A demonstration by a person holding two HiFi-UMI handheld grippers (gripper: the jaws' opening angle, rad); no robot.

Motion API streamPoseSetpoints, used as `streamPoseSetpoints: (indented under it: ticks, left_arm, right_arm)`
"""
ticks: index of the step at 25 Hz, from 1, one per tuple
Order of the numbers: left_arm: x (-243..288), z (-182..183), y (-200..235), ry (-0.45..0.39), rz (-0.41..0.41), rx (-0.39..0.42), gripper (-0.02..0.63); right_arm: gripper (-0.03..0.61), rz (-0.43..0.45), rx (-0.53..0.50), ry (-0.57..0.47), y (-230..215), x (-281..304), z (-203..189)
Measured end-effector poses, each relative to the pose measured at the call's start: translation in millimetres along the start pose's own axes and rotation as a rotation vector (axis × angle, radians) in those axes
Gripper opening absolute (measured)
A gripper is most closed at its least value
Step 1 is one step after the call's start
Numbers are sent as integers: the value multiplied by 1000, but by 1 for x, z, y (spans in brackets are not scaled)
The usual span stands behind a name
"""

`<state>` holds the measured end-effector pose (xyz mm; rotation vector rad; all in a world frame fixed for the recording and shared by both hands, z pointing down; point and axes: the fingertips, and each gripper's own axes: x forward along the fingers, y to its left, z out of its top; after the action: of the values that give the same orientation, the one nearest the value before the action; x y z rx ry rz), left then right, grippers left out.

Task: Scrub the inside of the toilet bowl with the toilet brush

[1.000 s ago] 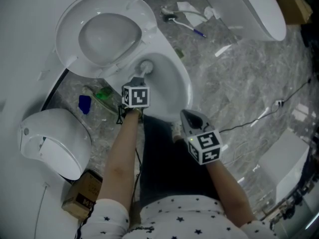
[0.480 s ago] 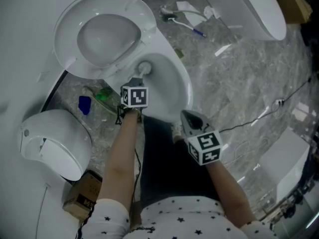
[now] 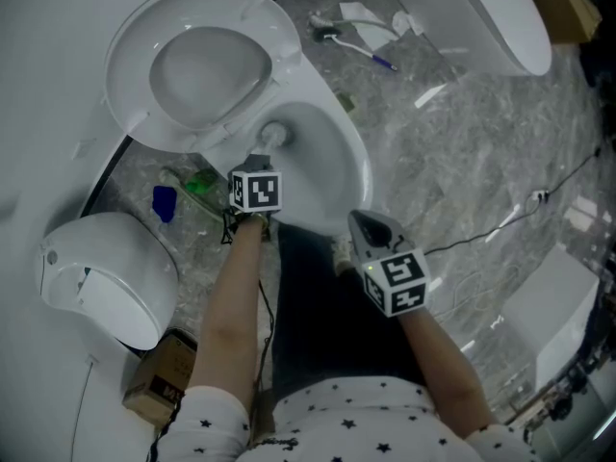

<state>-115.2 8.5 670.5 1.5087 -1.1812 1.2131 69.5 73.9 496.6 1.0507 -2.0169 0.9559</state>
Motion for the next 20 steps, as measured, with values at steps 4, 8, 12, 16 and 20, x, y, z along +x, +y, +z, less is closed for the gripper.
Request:
streamPoseSetpoints:
  ticks: [4, 8, 12, 16, 20]
  left_arm:
    - [-3, -8, 4, 10, 8, -1, 153]
    - [-6, -16, 5, 12, 14, 0, 155]
    - [-7, -24, 3, 19, 18, -4, 154]
    - [-8, -33, -2, 31, 20, 2, 153]
    - [-10, -43, -5, 45, 17, 12, 153]
  right_arm:
    - [0, 2, -4, 0, 1, -1, 1]
    - [0, 6, -4, -5, 2, -2, 2]
    - [0, 6, -3, -7, 1, -2, 3]
    - [0, 3, -3, -7, -1, -3, 3]
    - [0, 3, -2, -6, -1, -3, 2]
